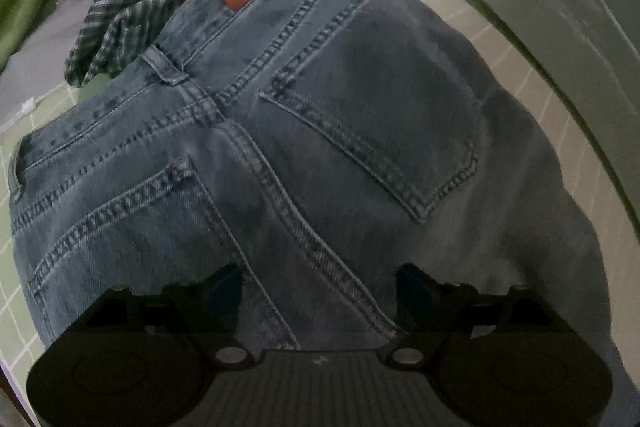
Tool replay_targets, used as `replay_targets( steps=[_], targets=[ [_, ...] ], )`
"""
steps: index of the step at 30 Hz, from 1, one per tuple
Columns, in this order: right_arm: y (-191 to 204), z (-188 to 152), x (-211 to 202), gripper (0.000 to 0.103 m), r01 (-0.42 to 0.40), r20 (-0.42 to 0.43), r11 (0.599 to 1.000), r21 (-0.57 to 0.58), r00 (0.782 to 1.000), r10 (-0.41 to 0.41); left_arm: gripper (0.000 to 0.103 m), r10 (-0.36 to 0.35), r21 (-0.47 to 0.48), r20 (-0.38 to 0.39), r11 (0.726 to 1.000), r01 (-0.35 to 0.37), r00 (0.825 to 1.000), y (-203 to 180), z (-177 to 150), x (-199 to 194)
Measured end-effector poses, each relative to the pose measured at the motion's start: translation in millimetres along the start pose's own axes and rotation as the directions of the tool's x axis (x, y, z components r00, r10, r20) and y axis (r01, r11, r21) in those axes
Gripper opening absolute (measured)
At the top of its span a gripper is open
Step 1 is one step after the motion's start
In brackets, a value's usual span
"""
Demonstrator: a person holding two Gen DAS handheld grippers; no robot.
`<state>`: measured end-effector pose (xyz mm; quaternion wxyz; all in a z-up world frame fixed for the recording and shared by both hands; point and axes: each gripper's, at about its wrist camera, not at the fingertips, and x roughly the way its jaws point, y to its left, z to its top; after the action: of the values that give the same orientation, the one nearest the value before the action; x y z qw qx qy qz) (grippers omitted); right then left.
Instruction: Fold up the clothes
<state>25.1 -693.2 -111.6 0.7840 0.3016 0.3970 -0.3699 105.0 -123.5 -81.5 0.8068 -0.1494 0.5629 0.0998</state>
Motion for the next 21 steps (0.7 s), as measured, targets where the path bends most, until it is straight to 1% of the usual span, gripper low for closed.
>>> replay_targets(
  steps=[1,2,4,6,7,9,10,11,12,13,14,16,18,21],
  targets=[
    [3.9,0.7,1.2,0.057,0.018,-0.008,1.000,-0.013,1.000,-0.018,0.091,0.003,0.009,-0.002,1.000,-0.003,1.000,-0.4,-0.9,0.3],
    [5.3,1.6,0.5,0.035,0.028,-0.008,0.999,-0.026,1.000,-0.028,0.093,0.008,0.018,-0.005,1.000,-0.008,1.000,-1.4,-1.8,0.7],
    [5.4,5.1,2.3,0.005,0.033,-0.018,0.999,-0.036,0.999,-0.034,0.095,0.019,0.036,-0.011,0.999,-0.019,1.000,-4.1,-3.0,2.0],
    [4.1,16.0,8.4,0.004,0.008,-0.029,1.000,-0.029,1.000,-0.009,0.098,0.030,0.051,-0.016,0.998,-0.029,0.999,-6.9,-3.9,2.7],
    [4.9,23.1,5.9,0.003,-0.023,-0.022,0.999,-0.031,0.999,0.022,0.098,0.035,0.055,-0.014,0.998,-0.034,0.999,-7.4,-4.9,2.8],
    [4.2,40.0,-7.8,0.003,-0.107,0.034,0.994,-0.009,0.994,0.107,0.098,0.039,0.061,-0.010,0.997,-0.038,0.999,-7.0,-7.2,2.3],
    [4.4,49.4,-22.9,0.003,-0.150,0.087,0.989,-0.008,0.985,0.151,0.098,0.038,0.065,-0.009,0.997,-0.037,0.999,-6.2,-8.3,1.8],
    [2.8,55.0,-45.4,0.003,-0.195,0.155,0.981,-0.011,0.969,0.194,0.098,0.034,0.069,-0.009,0.997,-0.034,0.999,-4.6,-9.3,0.9],
    [1.1,60.5,-67.9,0.003,-0.239,0.221,0.971,-0.017,0.946,0.237,0.098,0.031,0.073,-0.009,0.997,-0.030,0.999,-3.0,-10.4,0.1],
    [-1.0,65.5,-90.8,0.003,-0.282,0.287,0.959,-0.025,0.917,0.277,0.098,0.026,0.074,-0.008,0.997,-0.026,1.000,-1.1,-11.4,-0.9],
    [-7.5,63.1,-117.3,0.003,-0.319,0.352,0.947,-0.029,0.884,0.309,0.098,0.021,0.070,-0.008,0.997,-0.020,1.000,1.1,-12.3,-2.0],
    [-22.8,48.4,-155.7,0.003,-0.335,0.439,0.942,-0.034,0.841,0.315,0.098,0.010,0.063,-0.007,0.998,-0.010,1.000,5.6,-14.1,-4.2],
    [-47.0,17.3,-156.9,0.003,-0.251,0.428,0.968,0.011,0.876,0.223,0.098,0.018,0.076,-0.011,0.997,-0.018,1.000,5.6,-16.4,-4.8],
    [-83.9,-29.5,-157.4,0.003,-0.120,0.398,0.990,0.078,0.914,0.080,0.098,0.043,0.106,-0.021,0.994,-0.040,0.999,3.0,-20.2,-4.7]
  ],
)
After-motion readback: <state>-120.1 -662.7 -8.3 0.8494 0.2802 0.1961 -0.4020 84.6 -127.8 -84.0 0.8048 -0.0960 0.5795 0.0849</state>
